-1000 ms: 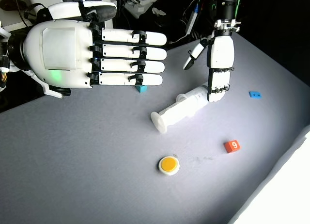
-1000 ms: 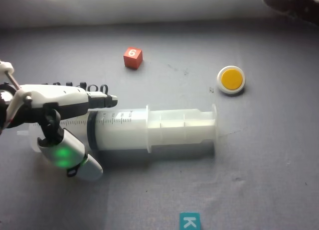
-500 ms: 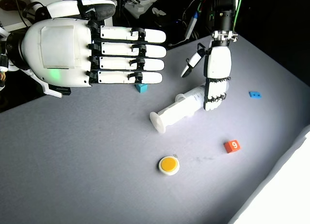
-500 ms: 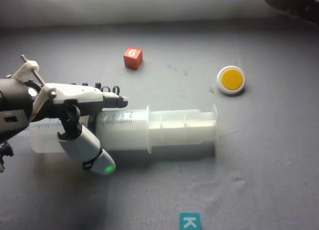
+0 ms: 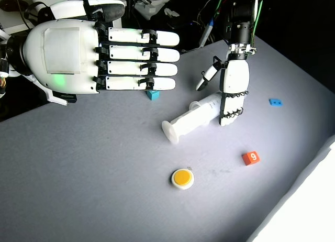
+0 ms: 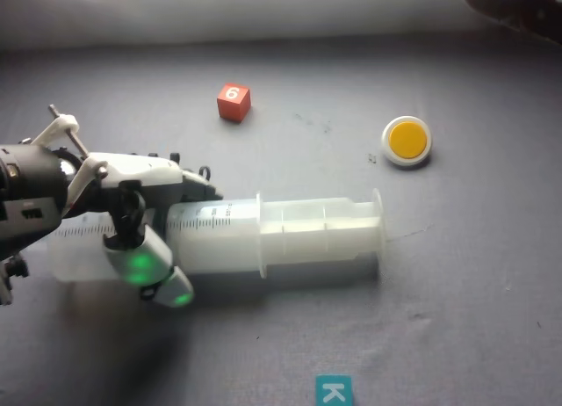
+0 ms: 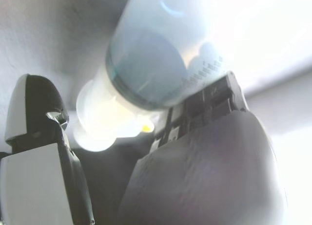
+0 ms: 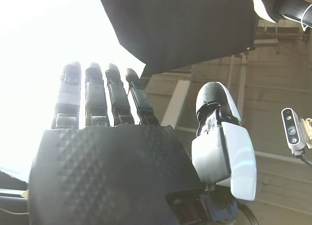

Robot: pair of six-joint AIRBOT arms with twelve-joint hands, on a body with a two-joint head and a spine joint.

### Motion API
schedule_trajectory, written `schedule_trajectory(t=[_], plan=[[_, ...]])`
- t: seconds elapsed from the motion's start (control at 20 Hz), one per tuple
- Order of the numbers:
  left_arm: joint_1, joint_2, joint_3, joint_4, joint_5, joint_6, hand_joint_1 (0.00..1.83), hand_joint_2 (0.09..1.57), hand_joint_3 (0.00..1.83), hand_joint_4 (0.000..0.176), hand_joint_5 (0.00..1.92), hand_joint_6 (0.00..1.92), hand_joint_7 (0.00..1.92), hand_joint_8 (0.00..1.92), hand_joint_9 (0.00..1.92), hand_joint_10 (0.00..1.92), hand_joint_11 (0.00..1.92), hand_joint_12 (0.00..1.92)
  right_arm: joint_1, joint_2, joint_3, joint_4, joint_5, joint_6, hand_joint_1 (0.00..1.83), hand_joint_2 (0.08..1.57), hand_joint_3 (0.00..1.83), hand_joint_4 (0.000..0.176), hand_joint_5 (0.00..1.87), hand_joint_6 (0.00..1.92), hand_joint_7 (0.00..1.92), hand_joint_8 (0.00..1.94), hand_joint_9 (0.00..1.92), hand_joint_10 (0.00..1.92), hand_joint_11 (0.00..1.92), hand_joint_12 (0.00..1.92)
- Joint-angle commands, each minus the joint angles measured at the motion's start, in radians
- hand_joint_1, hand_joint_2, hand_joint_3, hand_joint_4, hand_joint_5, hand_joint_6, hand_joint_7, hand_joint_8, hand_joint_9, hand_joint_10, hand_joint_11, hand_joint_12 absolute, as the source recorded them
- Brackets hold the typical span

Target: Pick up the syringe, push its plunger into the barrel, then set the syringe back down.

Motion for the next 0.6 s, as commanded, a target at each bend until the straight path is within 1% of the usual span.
schedule_trajectory(t=[0.0, 0.05, 0.1, 0.15, 0.2, 0.25, 0.3, 0.35, 0.4, 0.45, 0.5, 0.55], plan=[[0.001, -0.011, 0.003, 0.01, -0.04, -0.002, 1.11, 1.0, 0.02, 0.0, 0.36, 0.03, 0.36, 0.02, 0.33, 0.05, 0.0, 1.11, 0.003, 0.002, 0.0, 0.031, 0.129, 0.009, 0.0, 1.23, 0.0, 0.0, 0.0, 0.0, 0.0, 0.0, 0.0, 0.0, 0.0, 0.0], [0.005, -0.014, 0.005, 0.01, -0.043, -0.002, 1.12, 1.01, 0.02, 0.0, 0.44, 0.03, 0.45, 0.01, 0.42, 0.05, 0.0, 1.2, 0.003, 0.002, 0.0, 0.031, 0.13, 0.009, 0.0, 1.23, 0.01, 0.0, 0.0, 0.0, 0.0, 0.0, 0.0, 0.0, 0.0, 0.0], [0.007, -0.018, 0.008, 0.01, -0.045, -0.002, 1.19, 1.09, 0.02, 0.0, 0.63, 0.05, 0.67, 0.03, 0.61, 0.08, 0.06, 1.31, 0.003, 0.002, 0.0, 0.031, 0.13, 0.009, 0.0, 1.23, 0.0, 0.0, 0.0, 0.0, 0.0, 0.0, 0.0, 0.0, 0.0, 0.0], [0.009, -0.021, 0.01, 0.011, -0.048, -0.002, 1.19, 1.09, 0.02, 0.0, 0.63, 0.05, 0.67, 0.03, 0.61, 0.08, 0.06, 1.31, 0.003, 0.002, 0.0, 0.031, 0.13, 0.009, 0.0, 1.23, 0.0, 0.0, 0.0, 0.0, 0.0, 0.0, 0.0, 0.0, 0.0, 0.0], [0.012, -0.024, 0.012, 0.011, -0.05, -0.002, 1.23, 1.09, 0.01, 0.0, 0.77, 0.05, 0.82, 0.04, 0.76, 0.1, 0.24, 1.24, 0.003, 0.002, 0.0, 0.031, 0.13, 0.009, 0.0, 1.23, 0.0, 0.0, 0.0, 0.0, 0.0, 0.0, 0.0, 0.0, 0.0, 0.0], [0.014, -0.026, 0.013, 0.011, -0.052, -0.002, 1.25, 1.1, 0.01, 0.0, 0.86, 0.04, 0.92, 0.03, 0.87, 0.09, 0.36, 1.17, 0.003, 0.002, 0.0, 0.031, 0.13, 0.009, 0.0, 1.23, 0.0, 0.0, 0.0, 0.0, 0.0, 0.0, 0.0, 0.0, 0.0, 0.0], [0.016, -0.027, 0.013, 0.011, -0.054, -0.002, 1.25, 1.09, 0.0, 0.0, 0.92, 0.87, 1.13, 0.48, 1.08, 0.06, 0.53, 1.1, 0.003, 0.002, 0.0, 0.031, 0.13, 0.009, 0.0, 1.23, 0.0, 0.0, 0.0, 0.0, 0.0, 0.0, 0.0, 0.0, 0.0, 0.0], [0.019, -0.027, 0.013, 0.011, -0.054, -0.002, 1.36, 1.06, 0.0, 0.0, 0.96, 0.98, 1.26, 0.31, 1.1, 0.73, 0.72, 1.03, 0.003, 0.002, 0.0, 0.031, 0.13, 0.009, 0.0, 1.22, 0.0, 0.0, 0.0, 0.0, 0.0, 0.0, 0.0, 0.0, 0.0, 0.0], [0.021, -0.026, 0.013, 0.011, -0.056, -0.002, 1.39, 1.04, 0.0, 0.0, 0.97, 0.98, 1.3, 0.27, 1.11, 0.87, 0.8, 1.02, 0.003, 0.002, 0.0, 0.031, 0.13, 0.009, 0.0, 1.23, 0.0, 0.0, 0.0, 0.0, 0.0, 0.0, 0.0, 0.0, 0.0, 0.0], [0.022, -0.024, 0.013, 0.011, -0.059, -0.002, 1.39, 1.05, 0.0, 0.0, 0.96, 1.01, 1.29, 0.31, 1.1, 0.93, 0.83, 1.05, 0.003, 0.002, 0.0, 0.031, 0.13, 0.009, 0.0, 1.24, 0.01, 0.0, 0.0, 0.0, 0.0, 0.0, 0.0, 0.0, 0.0, 0.0], [0.021, -0.021, 0.011, 0.011, -0.059, -0.002, 1.39, 1.05, 0.0, 0.0, 0.95, 1.03, 1.27, 0.35, 1.07, 0.98, 0.81, 1.11, 0.002, 0.002, 0.0, 0.031, 0.13, 0.009, 0.0, 1.24, 0.01, 0.0, 0.0, 0.0, 0.0, 0.0, 0.0, 0.0, 0.0, 0.0], [0.018, -0.013, 0.007, 0.011, -0.06, -0.002, 1.39, 1.05, 0.0, 0.0, 0.98, 0.9, 1.26, 0.43, 1.05, 1.05, 0.77, 1.28, 0.002, 0.0, 0.0, 0.032, 0.13, 0.01, 0.0, 1.23, 0.0, 0.0, 0.0, 0.0, 0.0, 0.0, 0.0, 0.0, 0.0, 0.0]])
